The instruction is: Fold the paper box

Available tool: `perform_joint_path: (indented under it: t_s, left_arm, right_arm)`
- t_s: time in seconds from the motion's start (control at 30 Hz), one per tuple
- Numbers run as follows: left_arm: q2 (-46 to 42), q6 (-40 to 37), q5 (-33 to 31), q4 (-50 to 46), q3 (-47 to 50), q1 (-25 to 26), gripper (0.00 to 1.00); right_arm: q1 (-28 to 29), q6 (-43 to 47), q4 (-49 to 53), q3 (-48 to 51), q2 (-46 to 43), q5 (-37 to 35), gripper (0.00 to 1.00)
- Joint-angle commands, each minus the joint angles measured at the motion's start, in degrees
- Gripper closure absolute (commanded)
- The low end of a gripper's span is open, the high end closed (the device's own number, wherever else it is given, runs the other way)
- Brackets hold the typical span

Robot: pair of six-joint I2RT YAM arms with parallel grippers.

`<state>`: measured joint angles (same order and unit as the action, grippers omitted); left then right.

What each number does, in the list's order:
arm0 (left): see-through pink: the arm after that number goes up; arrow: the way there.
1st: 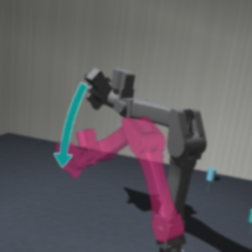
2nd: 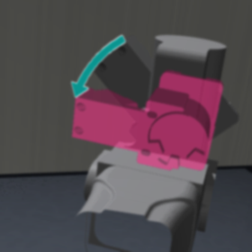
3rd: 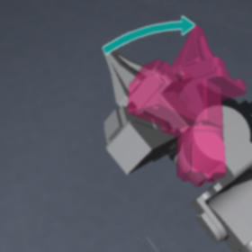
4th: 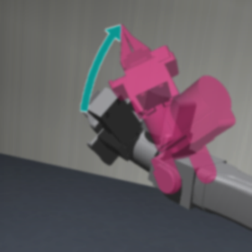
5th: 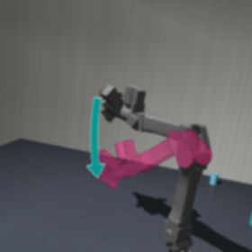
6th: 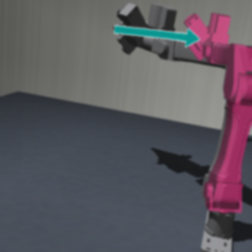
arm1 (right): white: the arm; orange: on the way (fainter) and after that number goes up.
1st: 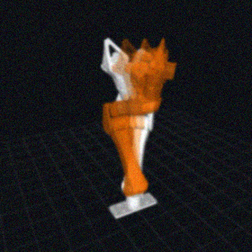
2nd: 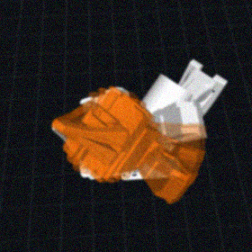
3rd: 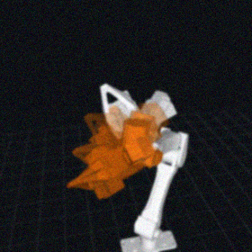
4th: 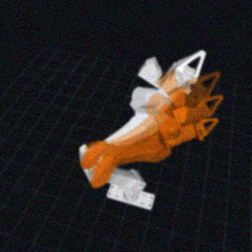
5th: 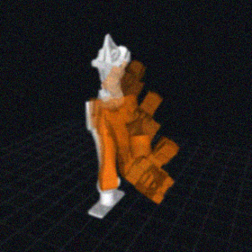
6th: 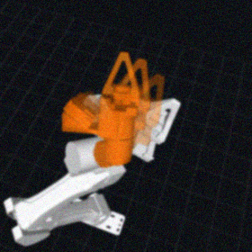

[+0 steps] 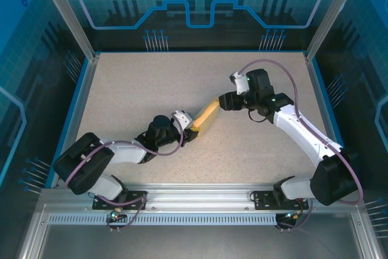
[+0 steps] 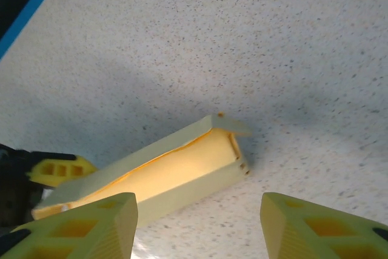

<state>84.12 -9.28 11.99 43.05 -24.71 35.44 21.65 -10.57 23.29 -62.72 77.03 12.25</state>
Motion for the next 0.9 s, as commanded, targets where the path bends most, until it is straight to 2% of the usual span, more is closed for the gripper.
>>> perform_joint_path:
  t_s: [0.0,0.1,0.23,0.4,0.67,0.87]
  left_arm:
    - [-2.8,-5.8,13.2,-6.1,-2.8,-3.2,0.7]
    - [-3.6,-6.9,19.2,-8.6,-3.6,-6.9,0.7]
    - [-3.6,-9.9,25.2,-11.8,-4.8,-10.0,0.69]
    - [-2.8,-14.3,29.9,-15.5,-6.1,-12.3,0.69]
    - [-1.3,-15.6,31.0,-17.6,-7.9,-12.9,0.69]
    - [-0.9,-15.5,30.9,-18.4,-8.6,-13.0,0.69]
  right_arm:
    - [-1.4,12.6,-0.5,0.9,-0.9,4.2,0.43]
    - [-1.4,18.1,-4.4,4.5,-2.3,5.7,0.44]
    - [-1.3,23.4,-6.8,7.4,-4.3,4.3,0.45]
    - [-0.3,28.6,-7.6,8.8,-4.0,1.7,0.47]
    - [1.0,35.8,-7.4,8.7,-0.9,0.2,0.51]
    - [2.3,37.7,-6.4,6.7,2.4,-0.2,0.62]
